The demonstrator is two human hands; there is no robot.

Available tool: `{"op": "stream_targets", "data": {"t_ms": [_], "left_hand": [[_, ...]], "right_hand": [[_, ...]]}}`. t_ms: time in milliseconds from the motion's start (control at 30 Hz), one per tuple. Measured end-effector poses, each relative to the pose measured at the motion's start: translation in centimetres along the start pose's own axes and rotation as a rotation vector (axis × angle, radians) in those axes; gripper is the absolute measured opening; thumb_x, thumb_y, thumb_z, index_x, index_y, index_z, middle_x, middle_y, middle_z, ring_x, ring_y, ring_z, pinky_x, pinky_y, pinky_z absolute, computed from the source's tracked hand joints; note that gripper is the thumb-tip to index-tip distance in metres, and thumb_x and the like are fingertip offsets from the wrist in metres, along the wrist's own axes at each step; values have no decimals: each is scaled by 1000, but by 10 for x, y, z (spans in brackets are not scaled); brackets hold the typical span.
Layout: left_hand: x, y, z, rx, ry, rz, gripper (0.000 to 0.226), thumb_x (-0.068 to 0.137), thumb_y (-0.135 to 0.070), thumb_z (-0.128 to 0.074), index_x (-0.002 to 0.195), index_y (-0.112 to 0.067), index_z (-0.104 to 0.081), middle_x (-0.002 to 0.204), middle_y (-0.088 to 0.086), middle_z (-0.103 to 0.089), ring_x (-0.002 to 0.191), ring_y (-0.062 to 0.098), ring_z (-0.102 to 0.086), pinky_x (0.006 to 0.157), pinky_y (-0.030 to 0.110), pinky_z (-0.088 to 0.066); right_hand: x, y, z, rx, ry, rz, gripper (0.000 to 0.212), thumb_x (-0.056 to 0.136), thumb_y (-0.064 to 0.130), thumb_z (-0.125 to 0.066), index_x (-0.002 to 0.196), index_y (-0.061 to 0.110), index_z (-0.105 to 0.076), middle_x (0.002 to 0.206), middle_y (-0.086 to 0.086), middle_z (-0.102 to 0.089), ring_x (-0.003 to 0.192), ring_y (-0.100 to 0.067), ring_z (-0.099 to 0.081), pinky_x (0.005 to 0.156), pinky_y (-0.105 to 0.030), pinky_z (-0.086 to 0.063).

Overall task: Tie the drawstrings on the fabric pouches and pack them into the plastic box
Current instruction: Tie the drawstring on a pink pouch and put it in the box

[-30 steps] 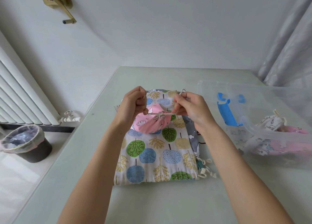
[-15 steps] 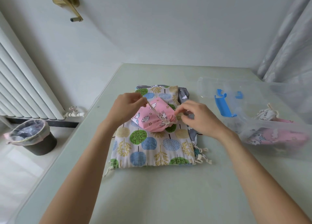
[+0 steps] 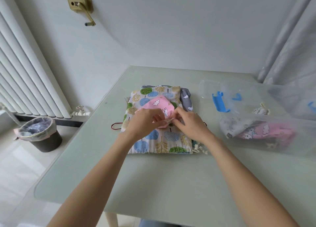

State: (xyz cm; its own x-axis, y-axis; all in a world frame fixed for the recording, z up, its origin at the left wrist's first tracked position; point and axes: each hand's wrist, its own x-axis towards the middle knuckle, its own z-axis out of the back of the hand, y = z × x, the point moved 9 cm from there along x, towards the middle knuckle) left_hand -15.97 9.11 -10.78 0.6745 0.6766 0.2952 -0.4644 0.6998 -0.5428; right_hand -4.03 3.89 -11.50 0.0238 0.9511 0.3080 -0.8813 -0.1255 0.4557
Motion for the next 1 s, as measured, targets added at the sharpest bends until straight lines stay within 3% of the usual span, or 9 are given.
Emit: {"op": "stream_targets", "data": {"t_ms": [200, 367, 533, 667, 767, 867, 933, 1000], "left_hand": [[-9, 6, 3, 53, 4, 69, 19, 79, -39, -71, 76, -21, -68, 60, -19, -56, 60, 1, -55, 61, 22, -46], [-22, 6, -4, 44, 83, 65, 13, 88, -32, -62, 88, -19, -67, 76, -12, -61, 69, 4, -54, 60, 16, -40], [-38, 4, -2, -64, 109, 33, 11, 88, -18, -63, 98, -19, -68, 80, -16, -64, 69, -15, -56, 66, 1, -39], [-43, 1, 4, -75, 72, 40, 7, 86, -22, -65, 92, -20, -68, 73, -14, -67, 65, -9, -59, 69, 13, -48], [-45, 1, 8, -88, 58, 73, 9, 85, -33, -65, 82, -24, -66, 69, -14, -68, 61, -5, -62, 68, 23, -53], [-47, 3, 5, -82, 95, 91, 23, 86, -42, -61, 77, -21, -66, 62, -16, -65, 56, -4, -60, 65, 23, -53], [-51, 7, 8, -177, 93, 114, 27, 86, -40, -60, 79, -16, -68, 64, -12, -66, 59, 3, -63, 66, 23, -53], [-58, 5, 13, -424, 113, 132, 24, 89, -30, -59, 83, -9, -69, 66, -7, -66, 62, 8, -62, 68, 21, -51]], "right_hand": [[-20, -8, 17, 9, 44, -101, 14, 91, 36, -54, 83, 25, -54, 62, 13, -50, 59, -2, -47, 60, -27, -39], [-32, -12, 22, 103, 71, -182, 24, 94, 31, -51, 73, 21, -55, 61, 8, -51, 55, -8, -43, 58, -28, -35], [-42, 11, 25, 318, 110, -28, 16, 89, 25, -61, 74, 22, -61, 101, 11, -59, 59, -4, -42, 65, -21, -37], [-43, 34, 17, 473, 156, 36, 18, 80, 23, -72, 66, 18, -62, 122, 18, -59, 50, -7, -32, 59, -17, -36], [-34, 47, 4, 725, 213, -28, 22, 81, 24, -68, 72, 6, -59, 111, 8, -69, 47, -13, -34, 49, -23, -39], [-19, 45, -1, 987, 143, -113, 16, 88, 22, -56, 80, 8, -56, 87, -1, -73, 40, -7, -35, 42, -19, -38], [-11, 36, -3, 1023, 98, -160, 13, 95, 16, -49, 86, 9, -56, 80, 0, -70, 40, -5, -34, 40, -18, -37], [-7, 31, -4, 940, 92, -162, 12, 97, 11, -46, 92, 11, -57, 80, 2, -68, 41, -5, -34, 40, -18, -36]]}}
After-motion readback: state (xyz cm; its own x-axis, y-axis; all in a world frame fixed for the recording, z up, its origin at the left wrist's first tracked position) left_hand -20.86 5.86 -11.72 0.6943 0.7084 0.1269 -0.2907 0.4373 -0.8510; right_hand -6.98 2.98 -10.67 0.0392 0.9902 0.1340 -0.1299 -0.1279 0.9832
